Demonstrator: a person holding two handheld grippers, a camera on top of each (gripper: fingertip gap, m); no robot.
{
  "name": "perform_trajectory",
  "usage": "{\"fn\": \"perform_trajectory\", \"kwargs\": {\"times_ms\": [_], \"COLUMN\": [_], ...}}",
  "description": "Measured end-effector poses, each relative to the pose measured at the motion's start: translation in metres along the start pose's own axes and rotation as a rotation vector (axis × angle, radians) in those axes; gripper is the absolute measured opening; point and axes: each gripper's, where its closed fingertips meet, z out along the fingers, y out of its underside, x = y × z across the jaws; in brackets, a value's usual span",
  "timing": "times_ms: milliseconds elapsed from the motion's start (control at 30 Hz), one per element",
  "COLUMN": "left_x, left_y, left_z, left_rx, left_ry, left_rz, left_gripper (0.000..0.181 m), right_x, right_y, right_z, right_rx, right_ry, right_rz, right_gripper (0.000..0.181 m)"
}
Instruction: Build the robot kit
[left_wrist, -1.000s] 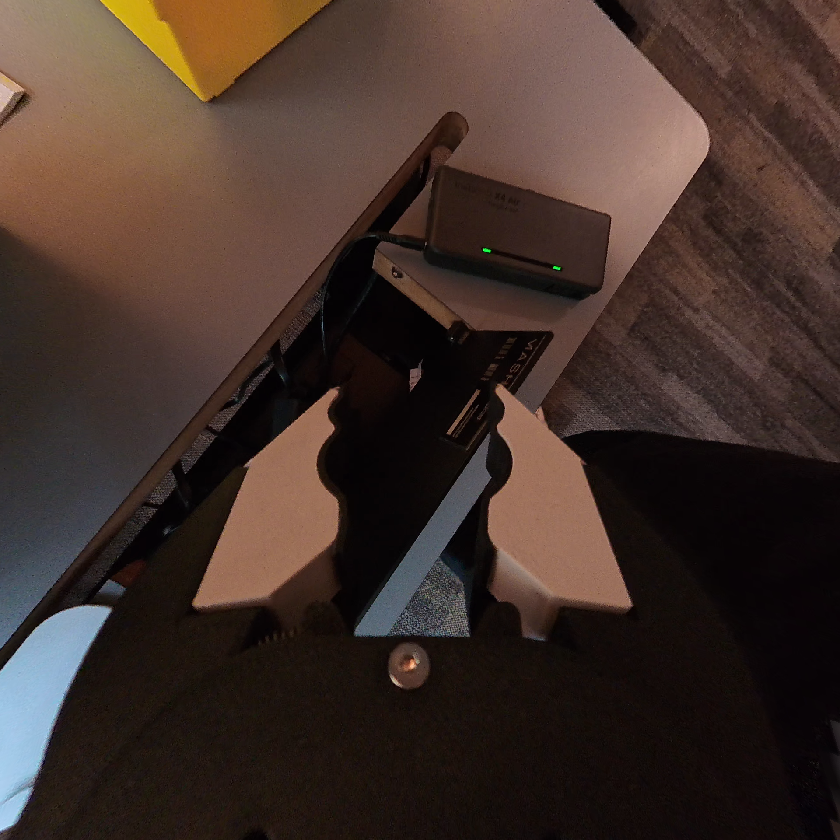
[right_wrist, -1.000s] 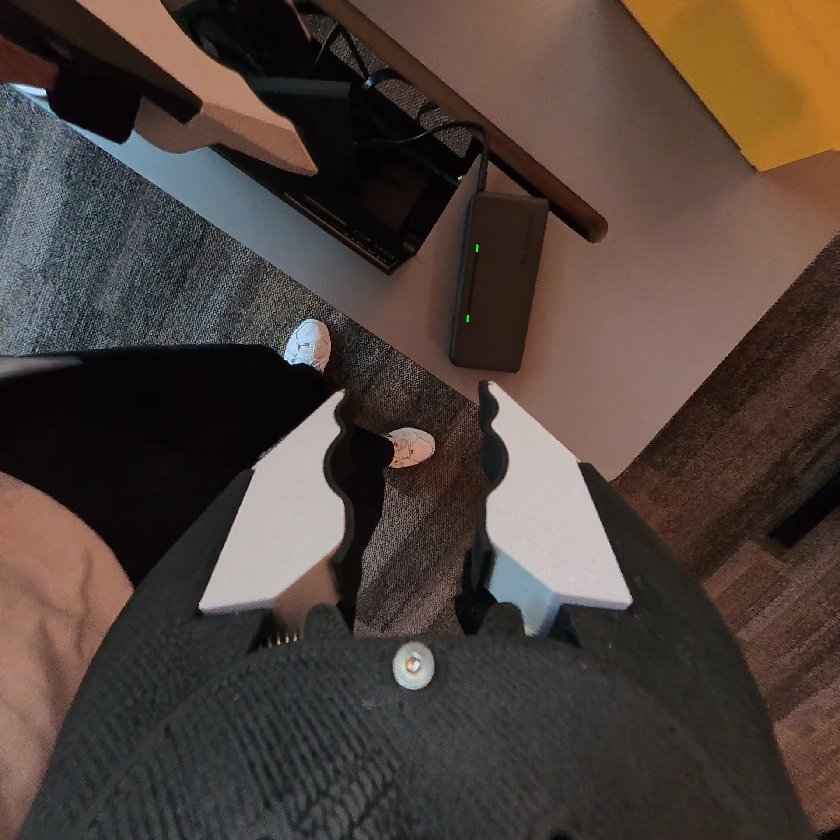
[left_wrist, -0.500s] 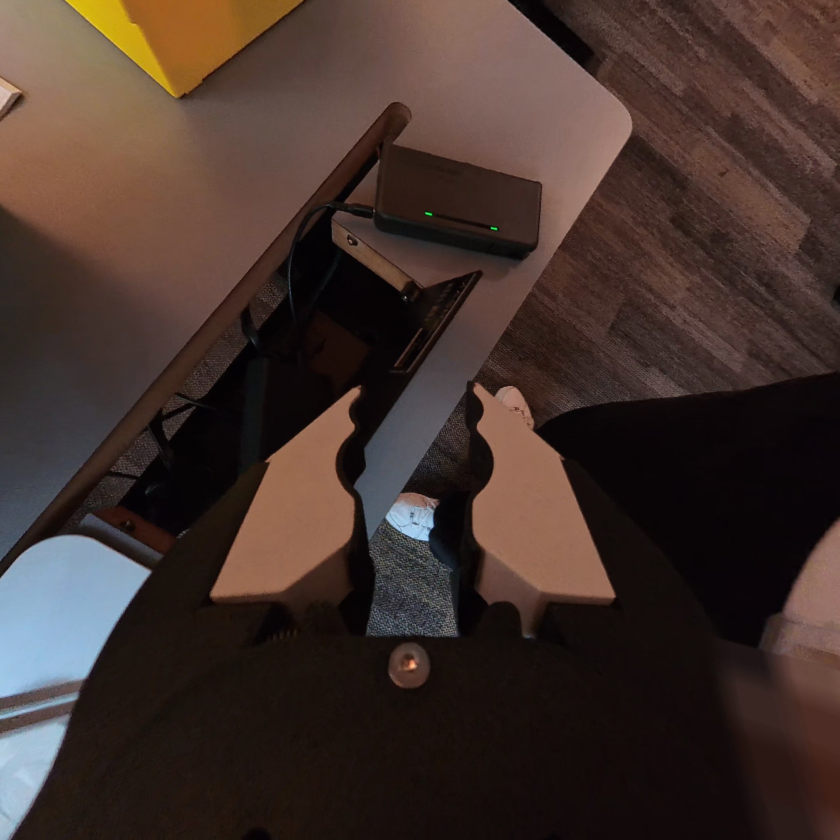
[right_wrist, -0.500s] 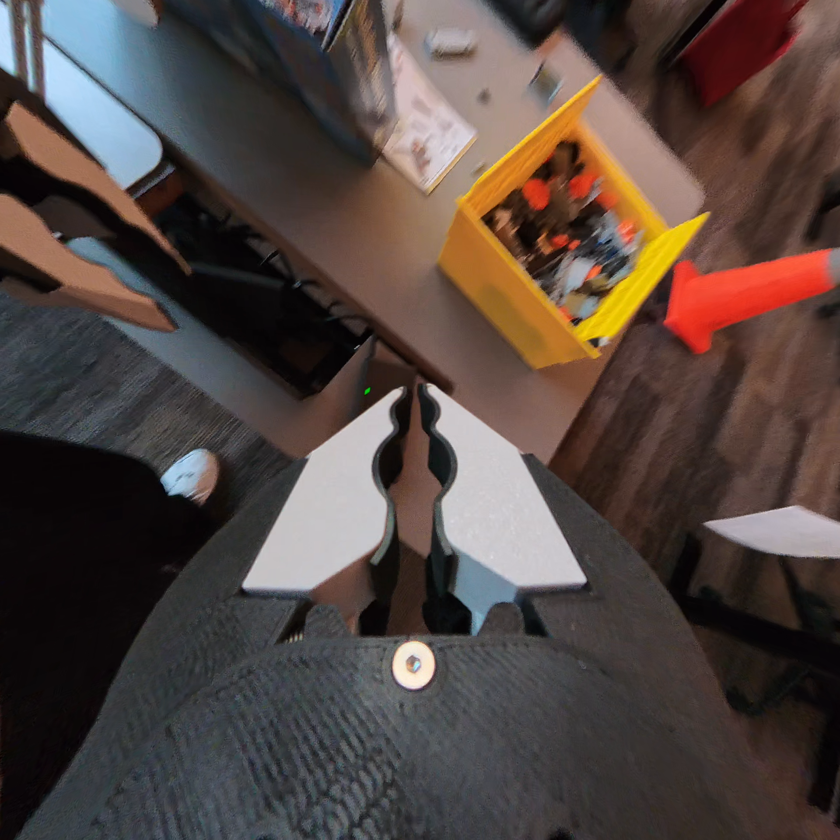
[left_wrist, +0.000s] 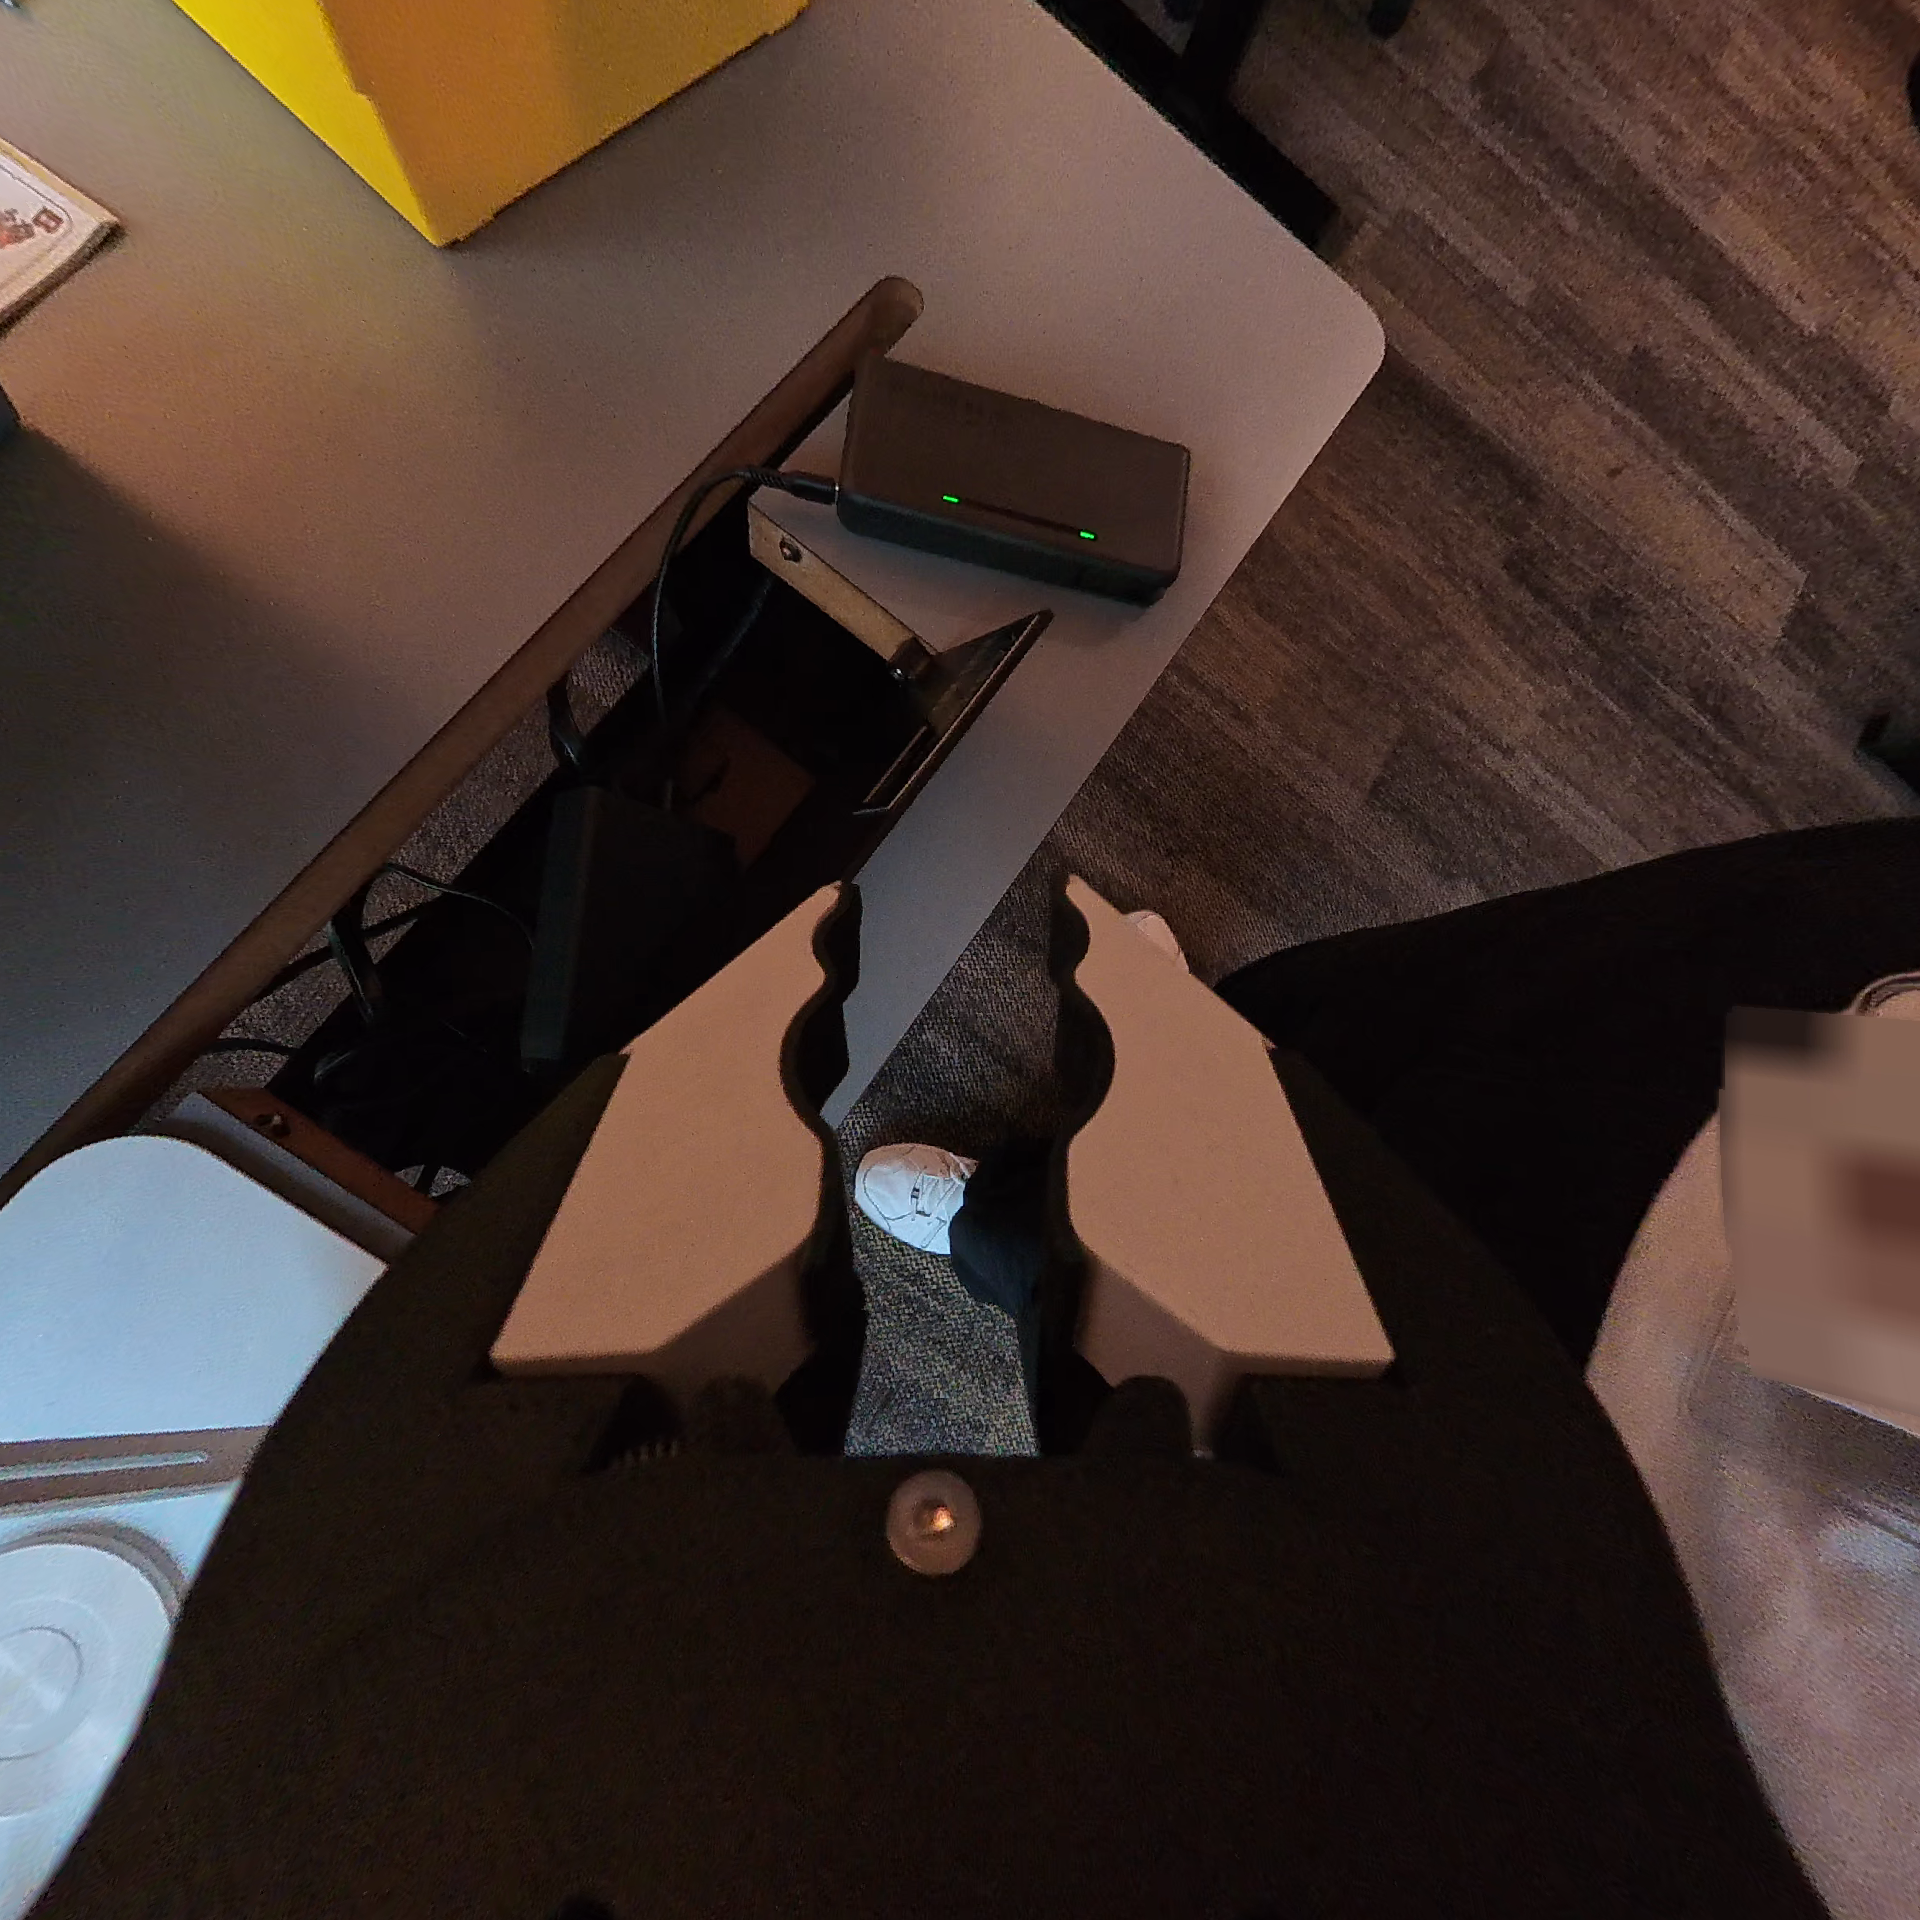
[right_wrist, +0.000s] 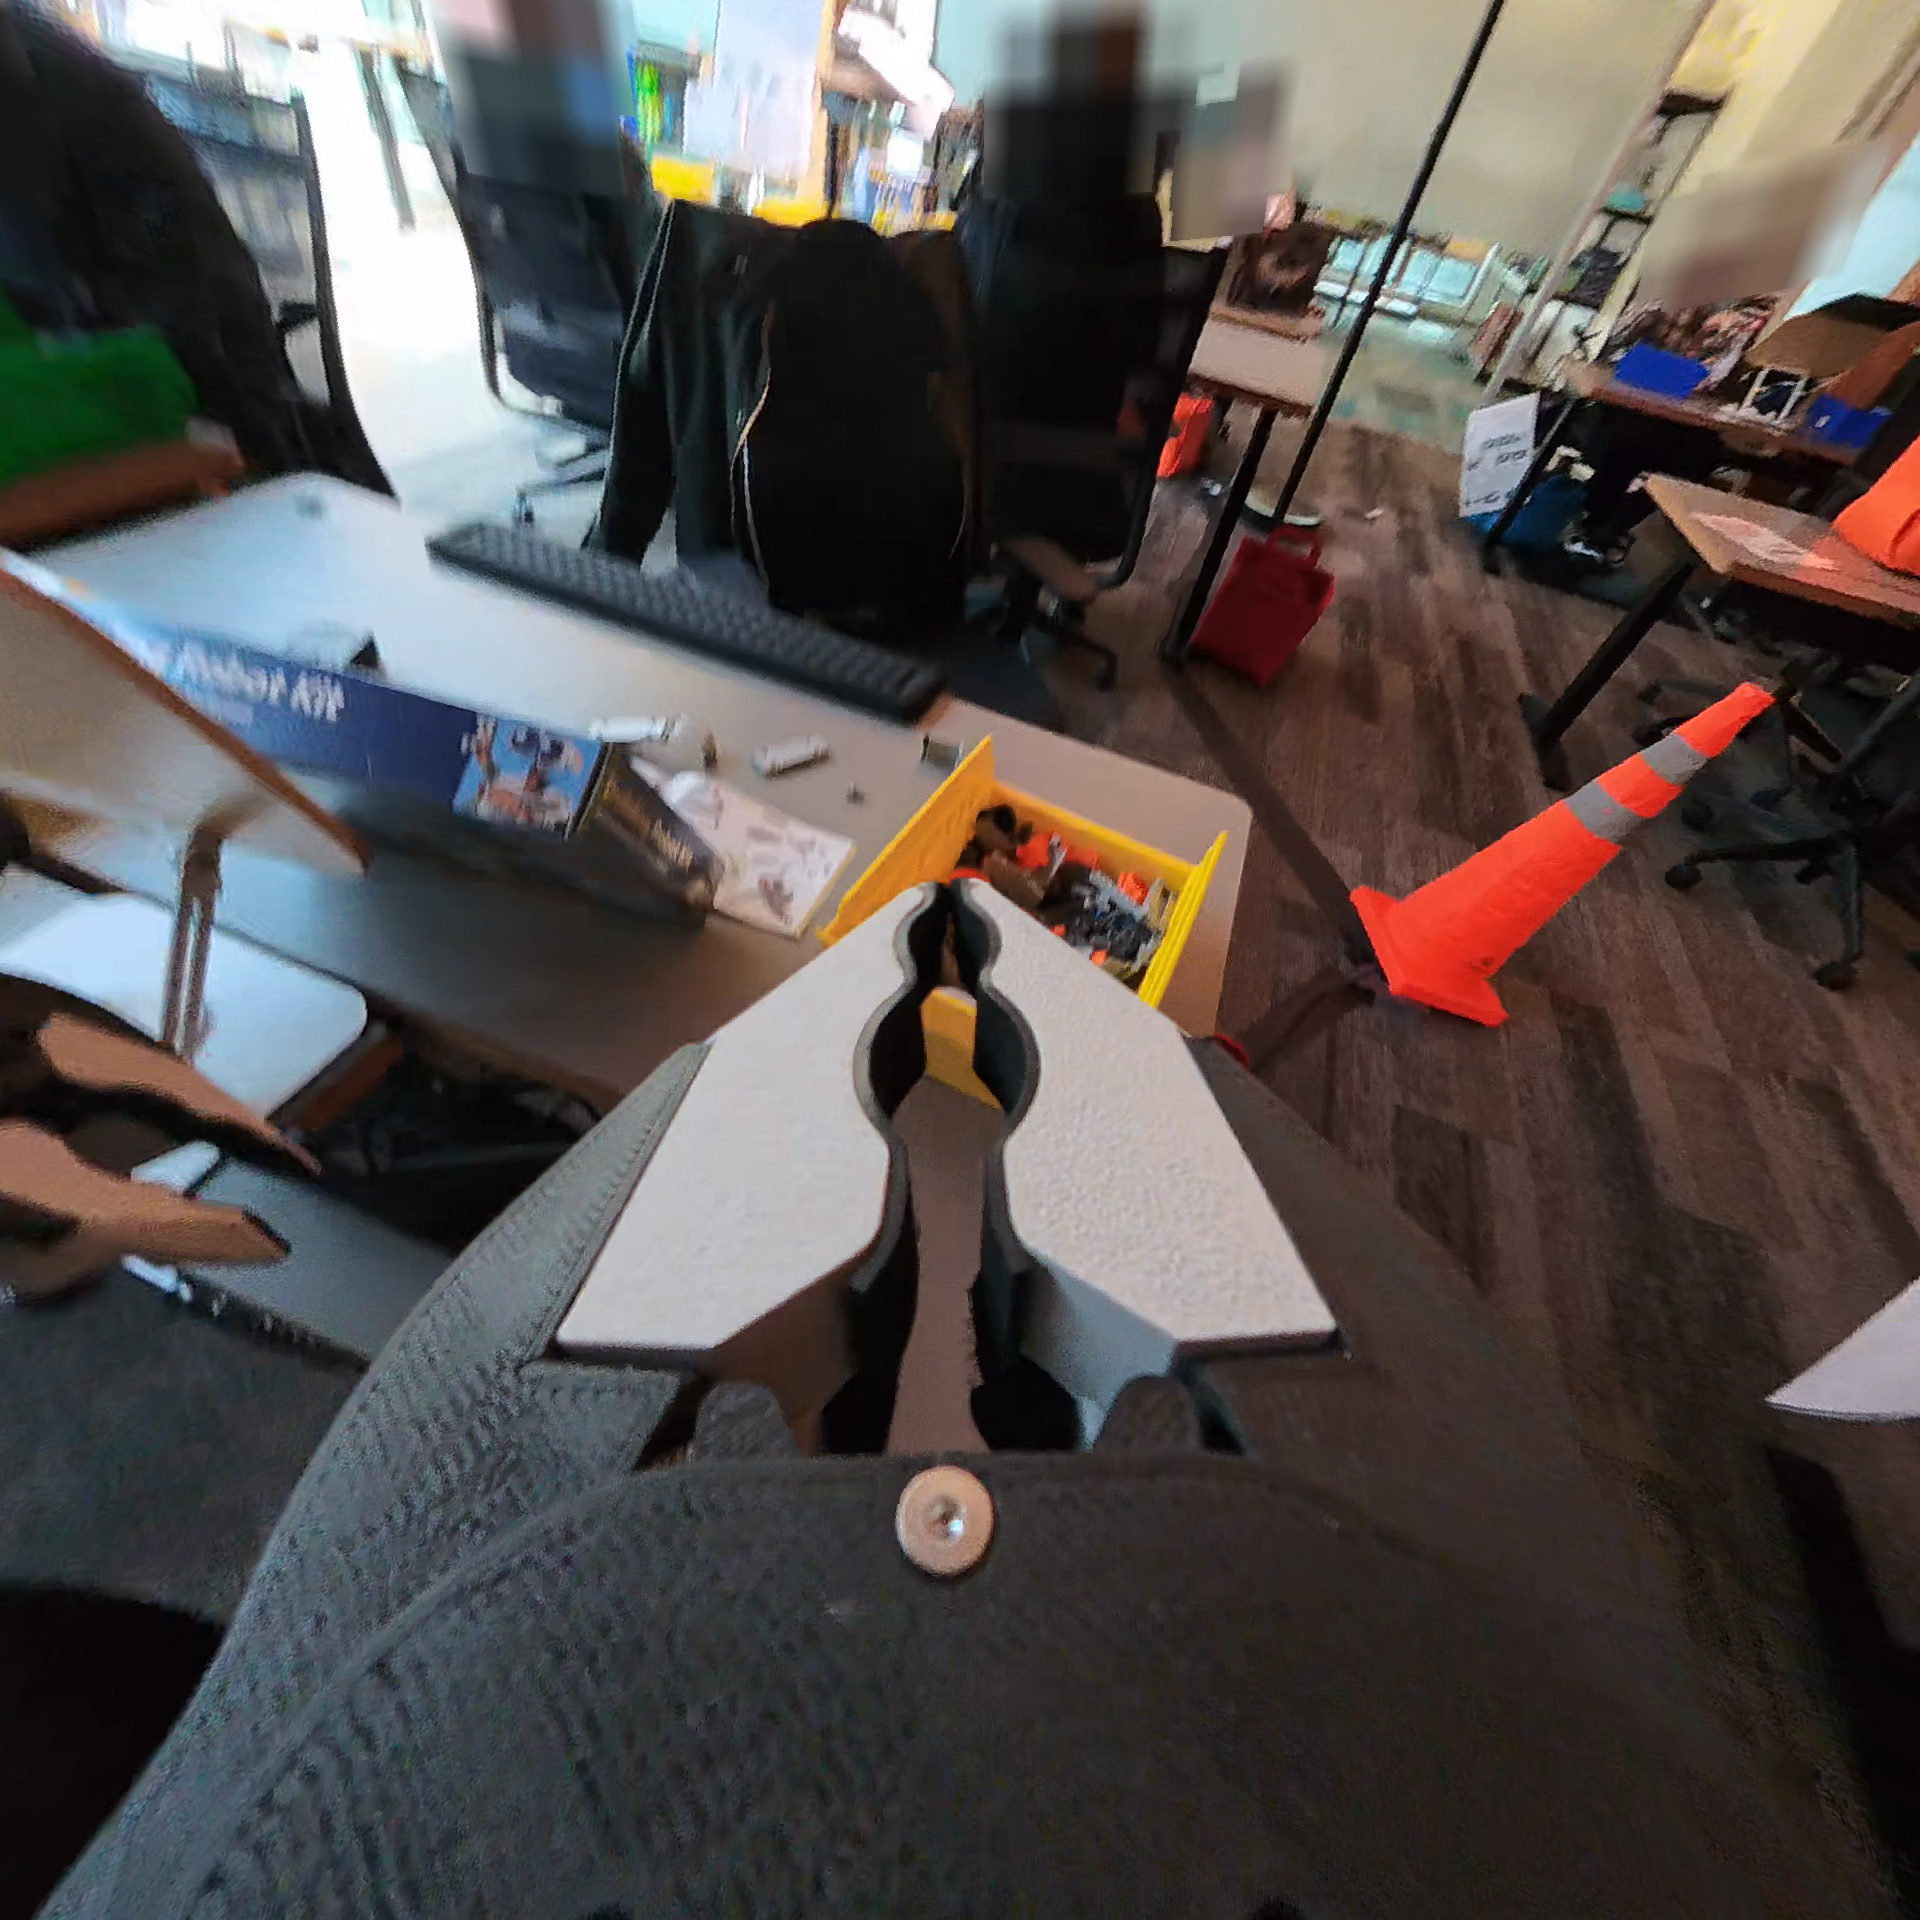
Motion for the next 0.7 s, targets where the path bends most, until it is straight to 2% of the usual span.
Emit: {"fn": "perform_trajectory", "kwargs": {"times_ms": [167,367,500,633,700], "left_x": [0.007,0.017,0.024,0.031,0.033], "left_y": [-0.010,-0.034,-0.058,-0.084,-0.092], "left_z": [-0.011,-0.022,-0.031,-0.042,-0.045], "left_rx": [0.072,0.154,0.233,0.323,0.342], "left_ry": [0.016,0.025,0.023,0.021,0.023], "left_rz": [-0.023,-0.011,0.016,0.034,0.027], "left_gripper": [0.032,0.032,0.035,0.041,0.048], "right_x": [0.037,0.067,0.069,0.075,0.080], "right_y": [-0.035,-0.045,-0.044,-0.037,-0.033], "right_z": [-0.019,-0.038,-0.039,-0.035,-0.034], "right_rx": [0.107,0.142,0.132,0.094,0.075], "right_ry": [0.049,0.130,0.105,0.086,0.090], "right_rz": [0.129,0.050,-0.013,0.039,0.053], "right_gripper": [0.003,0.010,0.040,0.077,0.080]}}
